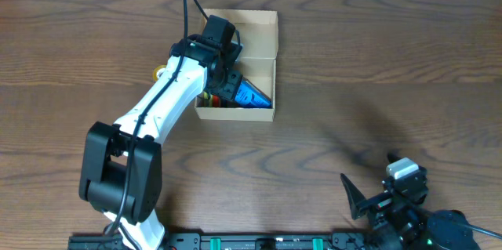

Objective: Pack container
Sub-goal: 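Lift the stapler into the cardboard box and release it, then move the left gripper to the yellow tape roll and grasp it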

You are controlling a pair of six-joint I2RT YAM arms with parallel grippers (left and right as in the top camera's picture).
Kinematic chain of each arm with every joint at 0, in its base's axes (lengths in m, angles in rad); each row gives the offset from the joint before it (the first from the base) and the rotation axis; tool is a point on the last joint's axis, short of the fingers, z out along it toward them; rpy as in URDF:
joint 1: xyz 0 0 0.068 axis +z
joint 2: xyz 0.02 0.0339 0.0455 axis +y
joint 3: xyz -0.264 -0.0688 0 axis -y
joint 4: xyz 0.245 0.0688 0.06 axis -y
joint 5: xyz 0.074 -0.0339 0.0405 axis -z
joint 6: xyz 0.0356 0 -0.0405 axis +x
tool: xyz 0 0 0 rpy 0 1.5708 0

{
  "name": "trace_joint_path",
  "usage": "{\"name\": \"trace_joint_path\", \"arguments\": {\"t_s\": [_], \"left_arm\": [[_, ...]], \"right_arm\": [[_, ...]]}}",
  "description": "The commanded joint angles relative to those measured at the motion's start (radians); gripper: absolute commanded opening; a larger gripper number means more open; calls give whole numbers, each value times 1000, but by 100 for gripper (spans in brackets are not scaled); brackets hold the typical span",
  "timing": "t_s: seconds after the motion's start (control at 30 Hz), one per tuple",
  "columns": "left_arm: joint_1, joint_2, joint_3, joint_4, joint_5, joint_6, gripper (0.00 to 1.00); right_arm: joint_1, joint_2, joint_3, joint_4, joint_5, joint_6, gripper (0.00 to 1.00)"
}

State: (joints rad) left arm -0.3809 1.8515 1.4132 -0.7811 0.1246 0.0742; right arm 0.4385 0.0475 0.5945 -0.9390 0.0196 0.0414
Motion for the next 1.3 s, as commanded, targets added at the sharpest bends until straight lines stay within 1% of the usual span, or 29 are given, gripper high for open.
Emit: {"name": "trace_joint_path", "arguments": {"t_s": [0.0,0.13,0.2,0.3,0.37,0.4,0.43,0.47,0.5,0.53,0.57,0.63,0.77,0.8,0.97,1.07,1.17,1.27], "left_arm": [[14,-74,36,-1,4,-27,59],[38,-174,51,0,7,-110,59],[55,-228,57,0,7,-183,59],[105,-307,57,2,-7,-258,65],[146,-335,57,0,-45,-314,73],[172,-340,57,-1,-75,-358,74],[196,-340,56,-6,-107,-406,80],[220,-334,55,-13,-141,-466,90],[238,-326,54,-21,-167,-520,91],[255,-317,54,-31,-194,-578,96],[272,-304,54,-40,-214,-637,98],[300,-272,54,-56,-237,-735,98],[341,-177,54,-54,-224,-842,98],[348,-148,54,-54,-218,-875,95],[363,-37,54,-64,-192,-1014,95],[366,17,54,-64,-194,-1137,96],[366,60,54,-63,-187,-1235,96],[366,92,54,-63,-183,-1288,97]], "right_arm": [[-7,-5,-2,0,6,10,99],[-7,-5,-2,0,6,10,99],[-7,-5,-2,0,6,10,99],[-7,-5,-2,0,6,10,99],[-7,-5,-2,0,6,10,99],[-7,-5,-2,0,6,10,99],[-7,-5,-2,0,6,10,99],[-7,-5,-2,0,6,10,99],[-7,-5,-2,0,6,10,99],[-7,-5,-2,0,6,10,99],[-7,-5,-2,0,6,10,99],[-7,-5,-2,0,6,10,99],[-7,-5,-2,0,6,10,99],[-7,-5,-2,0,6,10,99],[-7,-5,-2,0,6,10,99],[-7,-5,-2,0,6,10,99],[-7,-5,-2,0,6,10,99],[-7,-5,-2,0,6,10,99]]}}
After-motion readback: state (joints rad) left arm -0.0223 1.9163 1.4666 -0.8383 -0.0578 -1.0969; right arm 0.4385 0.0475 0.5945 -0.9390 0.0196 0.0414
